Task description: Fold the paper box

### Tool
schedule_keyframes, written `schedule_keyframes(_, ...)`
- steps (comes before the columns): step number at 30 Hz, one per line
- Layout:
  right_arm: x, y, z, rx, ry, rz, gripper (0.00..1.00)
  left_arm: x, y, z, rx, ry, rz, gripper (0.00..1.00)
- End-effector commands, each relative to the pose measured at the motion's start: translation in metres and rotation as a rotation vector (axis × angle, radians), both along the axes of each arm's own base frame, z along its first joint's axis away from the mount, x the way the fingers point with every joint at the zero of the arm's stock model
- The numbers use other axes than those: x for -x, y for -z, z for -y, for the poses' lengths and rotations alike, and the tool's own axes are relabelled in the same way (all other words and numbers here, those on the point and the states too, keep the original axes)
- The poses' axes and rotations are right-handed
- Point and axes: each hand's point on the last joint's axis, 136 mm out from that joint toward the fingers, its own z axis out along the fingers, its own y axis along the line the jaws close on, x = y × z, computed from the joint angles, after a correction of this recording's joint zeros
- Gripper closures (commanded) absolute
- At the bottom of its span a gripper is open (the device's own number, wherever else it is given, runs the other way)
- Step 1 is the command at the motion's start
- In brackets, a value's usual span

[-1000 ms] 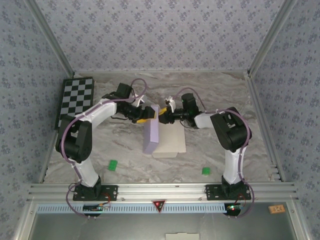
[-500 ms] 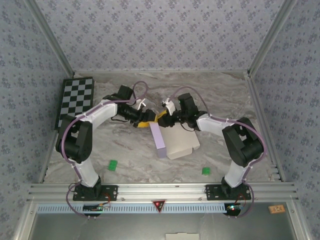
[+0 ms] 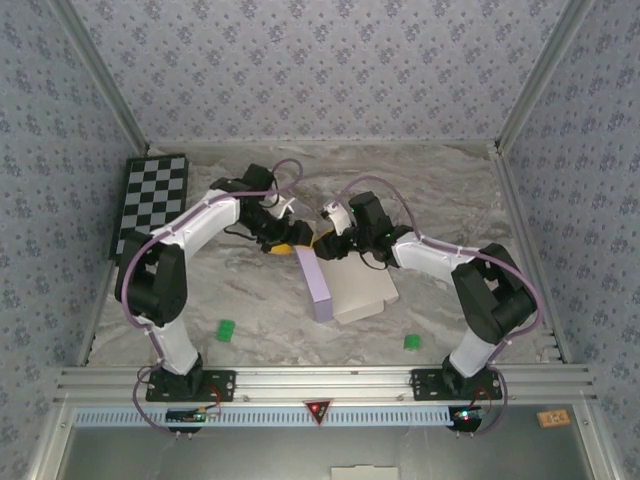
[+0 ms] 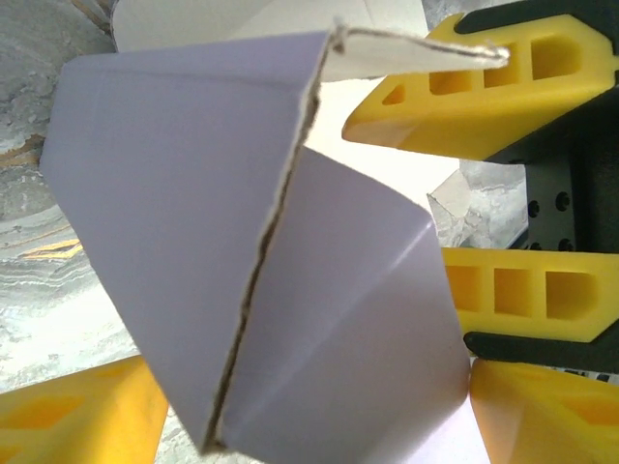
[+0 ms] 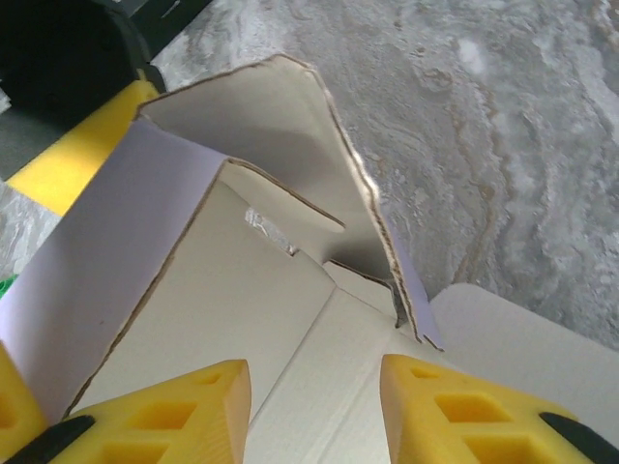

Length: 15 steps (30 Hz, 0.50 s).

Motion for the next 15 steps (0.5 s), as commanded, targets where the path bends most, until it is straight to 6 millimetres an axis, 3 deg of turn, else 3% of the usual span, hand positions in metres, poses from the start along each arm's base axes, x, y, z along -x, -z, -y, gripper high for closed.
schedule_keyframes(1,0.039,-0.022,-0.027,-0.08,-0.087,-0.057,0.58,-0.042,-0.008,0.009,-0.002,-0.04,0.14,0.19)
schedule_keyframes(8,0.02,-0.026,-0.02,-0.069,0.123,-0.12,0.57,-0.062,-0.012,0.016,-0.007,-0.058,0.155,0.21)
schedule_keyframes(15,0.013,-0.021,0.038,-0.016,0.32,-0.2,0.57,-0.06,-0.02,-0.007,-0.144,-0.139,0.209,0.19)
